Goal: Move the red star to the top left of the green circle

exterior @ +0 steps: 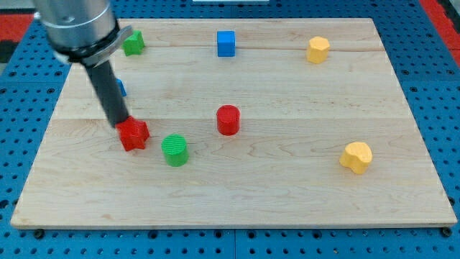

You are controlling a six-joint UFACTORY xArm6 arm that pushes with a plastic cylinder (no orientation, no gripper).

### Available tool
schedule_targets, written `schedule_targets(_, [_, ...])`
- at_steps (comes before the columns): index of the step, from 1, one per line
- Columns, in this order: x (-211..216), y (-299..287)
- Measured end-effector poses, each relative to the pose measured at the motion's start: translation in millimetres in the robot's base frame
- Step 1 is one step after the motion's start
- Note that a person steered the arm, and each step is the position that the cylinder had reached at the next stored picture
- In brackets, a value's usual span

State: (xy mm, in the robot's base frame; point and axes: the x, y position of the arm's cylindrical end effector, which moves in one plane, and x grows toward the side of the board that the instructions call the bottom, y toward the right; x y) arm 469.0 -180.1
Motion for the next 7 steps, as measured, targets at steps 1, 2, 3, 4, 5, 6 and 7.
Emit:
schedule_targets(1, [42.6,0.0])
schedule_targets(2, [52.3,-1.0])
schedule_targets(3, [58.2,40.0])
schedule_targets(4, [43.9,45.4])
schedule_targets(5, [13.8,57.9])
schedule_targets(6, [-26.7,79.5])
schedule_targets(7, [-58.1,89.1])
